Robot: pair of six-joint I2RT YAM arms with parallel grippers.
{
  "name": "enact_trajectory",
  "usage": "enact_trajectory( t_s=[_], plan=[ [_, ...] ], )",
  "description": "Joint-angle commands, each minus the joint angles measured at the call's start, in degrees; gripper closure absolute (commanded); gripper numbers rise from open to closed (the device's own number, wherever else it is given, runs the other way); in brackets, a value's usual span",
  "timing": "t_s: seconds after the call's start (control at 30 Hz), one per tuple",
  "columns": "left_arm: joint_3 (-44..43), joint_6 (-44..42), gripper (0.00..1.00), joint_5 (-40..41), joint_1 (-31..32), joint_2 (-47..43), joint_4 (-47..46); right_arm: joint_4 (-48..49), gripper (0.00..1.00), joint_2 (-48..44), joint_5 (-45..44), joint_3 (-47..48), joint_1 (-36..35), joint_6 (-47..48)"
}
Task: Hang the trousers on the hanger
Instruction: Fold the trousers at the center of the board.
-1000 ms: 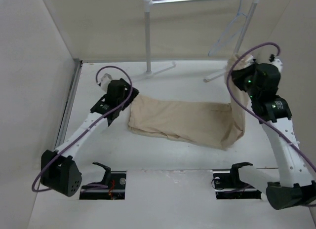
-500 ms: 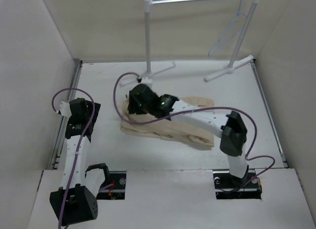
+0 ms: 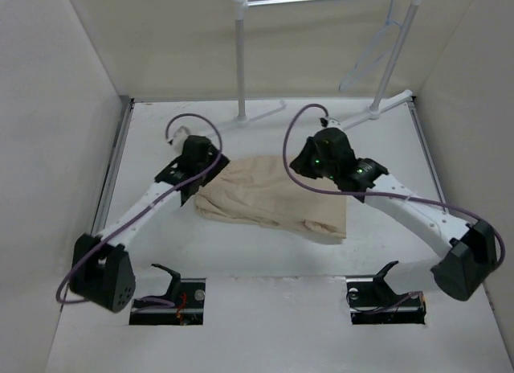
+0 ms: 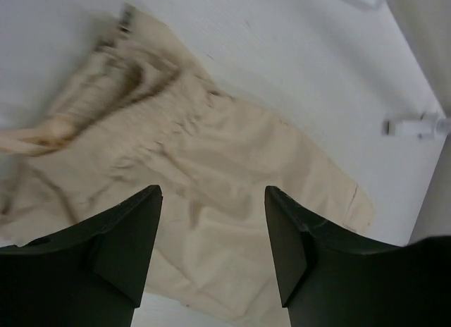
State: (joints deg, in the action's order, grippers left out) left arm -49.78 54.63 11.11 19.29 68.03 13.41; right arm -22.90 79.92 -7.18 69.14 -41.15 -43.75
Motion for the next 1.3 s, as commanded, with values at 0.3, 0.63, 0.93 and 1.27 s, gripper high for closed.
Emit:
enact_trajectory(
  t_s=[0.3,0.63,0.93,1.27],
  plan=[
    [0.44,-1.19,0.44,0.75,4.24,22.06,-11.30,3.29,0.87,-17.77,6.65,-35.37,11.75,-7.31],
    [12.07,-2.16,0.43,2.50,-2.72,9.86,-9.20,8.57,0.84,-9.97,9.64,-41.91,10.34,-8.11],
    [3.56,-4.53,0.40,3.83,-2.64,1.14,-1.46,-1.97,0.60,-17.60,9.90,-32.51,9.81,-4.77],
    [-5.51,-4.45,0.78,0.14,16.95,13.70,-5.67,-3.38,0.95,-9.09,12.62,-0.55,18.33,1.64]
  ],
)
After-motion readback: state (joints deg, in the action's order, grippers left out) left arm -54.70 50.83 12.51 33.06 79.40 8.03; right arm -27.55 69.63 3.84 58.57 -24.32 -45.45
